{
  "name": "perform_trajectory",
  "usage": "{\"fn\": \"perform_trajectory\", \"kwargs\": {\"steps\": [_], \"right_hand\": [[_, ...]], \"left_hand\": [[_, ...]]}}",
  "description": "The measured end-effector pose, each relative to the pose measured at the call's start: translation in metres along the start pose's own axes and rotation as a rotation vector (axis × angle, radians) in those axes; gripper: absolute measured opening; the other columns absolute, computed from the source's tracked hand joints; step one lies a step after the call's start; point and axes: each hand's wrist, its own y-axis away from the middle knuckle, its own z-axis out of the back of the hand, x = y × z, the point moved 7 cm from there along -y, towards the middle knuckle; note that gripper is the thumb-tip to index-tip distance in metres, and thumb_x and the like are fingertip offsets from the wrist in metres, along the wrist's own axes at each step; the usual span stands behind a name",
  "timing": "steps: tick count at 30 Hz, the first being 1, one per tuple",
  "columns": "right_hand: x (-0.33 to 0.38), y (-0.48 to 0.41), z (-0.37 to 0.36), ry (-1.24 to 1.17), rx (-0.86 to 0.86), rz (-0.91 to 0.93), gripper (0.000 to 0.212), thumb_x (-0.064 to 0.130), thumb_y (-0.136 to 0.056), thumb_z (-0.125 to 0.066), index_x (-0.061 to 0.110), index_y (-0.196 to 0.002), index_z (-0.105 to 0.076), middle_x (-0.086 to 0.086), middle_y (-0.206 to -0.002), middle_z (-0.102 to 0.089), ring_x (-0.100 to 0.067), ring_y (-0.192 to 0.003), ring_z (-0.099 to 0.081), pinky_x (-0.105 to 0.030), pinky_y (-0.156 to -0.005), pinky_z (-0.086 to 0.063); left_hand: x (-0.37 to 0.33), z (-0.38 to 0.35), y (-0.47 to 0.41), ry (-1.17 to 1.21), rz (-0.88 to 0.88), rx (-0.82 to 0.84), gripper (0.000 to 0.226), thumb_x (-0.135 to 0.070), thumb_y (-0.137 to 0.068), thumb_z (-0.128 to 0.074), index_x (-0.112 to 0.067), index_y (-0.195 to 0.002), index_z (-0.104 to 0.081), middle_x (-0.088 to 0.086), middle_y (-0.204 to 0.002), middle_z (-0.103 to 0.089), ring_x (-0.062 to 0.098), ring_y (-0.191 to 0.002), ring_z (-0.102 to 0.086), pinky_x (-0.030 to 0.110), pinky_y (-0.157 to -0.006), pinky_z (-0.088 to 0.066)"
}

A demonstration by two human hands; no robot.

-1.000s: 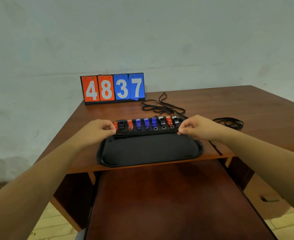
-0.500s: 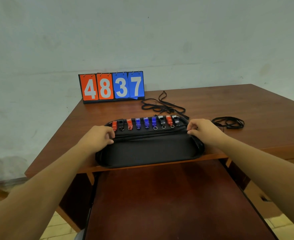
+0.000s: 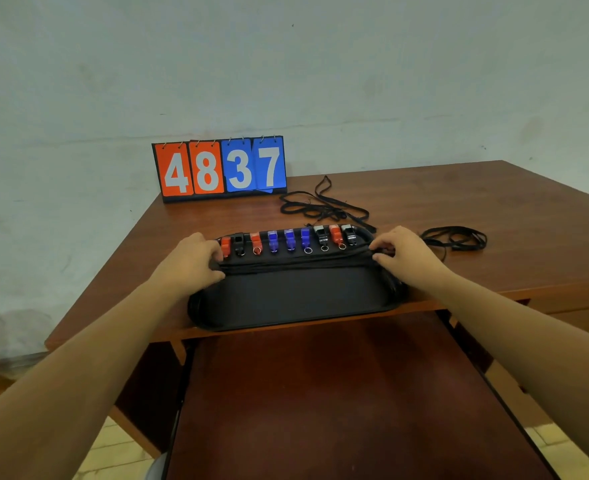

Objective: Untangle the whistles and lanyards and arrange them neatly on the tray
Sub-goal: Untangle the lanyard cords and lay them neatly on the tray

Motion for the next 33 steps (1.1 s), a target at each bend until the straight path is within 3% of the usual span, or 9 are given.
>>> {"fn": "perform_trajectory", "kwargs": {"steps": [3,6,10,15,22,25,28,30,33], "right_hand": [[-0.008,0.007,0.018,-0.100,-0.051,-0.028,0.022,0.011,-0.096,-0.058,0.014,-0.115,-0.070,0.004,-0.113,-0.058,-0.012,-0.103,-0.055,-0.026,-0.092,-0.043],[-0.041,0.006,0.031,-0.099,-0.089,-0.134,0.027,0.005,-0.097,-0.053,0.009,-0.119,-0.068,-0.008,-0.125,-0.058,-0.023,-0.112,-0.057,-0.028,-0.090,-0.041],[-0.076,0.004,0.025,-0.015,0.056,-0.176,0.041,0.006,-0.093,-0.054,0.017,-0.132,-0.062,-0.008,-0.144,-0.051,-0.027,-0.128,-0.051,-0.038,-0.106,-0.045],[-0.088,0.008,0.017,0.141,0.143,-0.160,0.037,0.020,-0.097,-0.057,0.017,-0.134,-0.061,-0.007,-0.145,-0.049,-0.028,-0.128,-0.050,-0.043,-0.106,-0.044],[-0.135,0.012,0.037,0.129,0.014,-0.253,0.034,0.019,-0.100,-0.048,0.013,-0.131,-0.063,-0.009,-0.140,-0.056,-0.027,-0.120,-0.056,-0.038,-0.098,-0.048],[-0.135,0.013,0.047,0.094,-0.073,-0.194,0.042,0.034,-0.097,-0.054,0.016,-0.135,-0.059,-0.008,-0.134,-0.060,-0.028,-0.118,-0.057,-0.043,-0.098,-0.051],[-0.129,0.013,0.036,0.180,0.025,-0.163,0.052,0.043,-0.095,-0.056,0.025,-0.143,-0.050,-0.008,-0.139,-0.053,-0.033,-0.127,-0.048,-0.050,-0.102,-0.047],[-0.130,0.010,0.028,0.241,0.080,-0.192,0.045,0.038,-0.098,-0.055,0.026,-0.142,-0.052,-0.008,-0.141,-0.049,-0.034,-0.130,-0.044,-0.049,-0.104,-0.044],[-0.133,0.005,0.028,0.238,0.011,-0.214,0.026,0.030,-0.099,-0.056,0.024,-0.121,-0.067,-0.007,-0.132,-0.054,-0.033,-0.124,-0.047,-0.047,-0.102,-0.044]], "left_hand": [[-0.026,0.008,0.002,0.070,-0.068,-0.037,0.025,-0.033,-0.084,-0.073,-0.024,-0.103,-0.060,-0.003,-0.107,-0.048,0.013,-0.096,-0.051,0.029,-0.085,-0.047],[-0.071,0.009,0.002,0.121,-0.174,-0.030,0.018,-0.033,-0.086,-0.070,-0.025,-0.099,-0.061,-0.004,-0.104,-0.049,0.010,-0.092,-0.051,0.025,-0.080,-0.043],[-0.139,-0.001,0.000,0.199,-0.307,-0.035,0.015,-0.032,-0.088,-0.068,-0.024,-0.100,-0.062,-0.006,-0.102,-0.049,0.004,-0.087,-0.049,0.025,-0.083,-0.043],[-0.209,-0.025,-0.006,0.199,-0.444,-0.001,0.032,-0.029,-0.091,-0.065,-0.020,-0.121,-0.060,-0.003,-0.118,-0.052,0.012,-0.106,-0.053,0.031,-0.097,-0.047],[-0.231,-0.049,-0.023,0.130,-0.421,0.051,0.037,-0.026,-0.093,-0.061,-0.017,-0.129,-0.056,0.003,-0.120,-0.055,0.020,-0.108,-0.054,0.038,-0.096,-0.049],[-0.232,-0.053,-0.028,0.117,-0.413,0.045,0.035,-0.026,-0.094,-0.061,-0.017,-0.127,-0.057,0.003,-0.118,-0.056,0.020,-0.107,-0.055,0.037,-0.095,-0.049],[-0.236,-0.054,-0.030,0.130,-0.401,0.030,0.031,-0.025,-0.093,-0.061,-0.017,-0.123,-0.058,0.002,-0.115,-0.056,0.020,-0.105,-0.056,0.037,-0.093,-0.050],[-0.239,-0.053,-0.029,0.153,-0.400,0.018,0.028,-0.023,-0.093,-0.062,-0.016,-0.120,-0.060,0.001,-0.111,-0.057,0.019,-0.101,-0.057,0.037,-0.092,-0.050],[-0.243,-0.052,-0.028,0.203,-0.402,-0.004,0.023,-0.021,-0.093,-0.062,-0.016,-0.115,-0.061,0.000,-0.105,-0.059,0.017,-0.096,-0.059,0.036,-0.089,-0.052]]}}
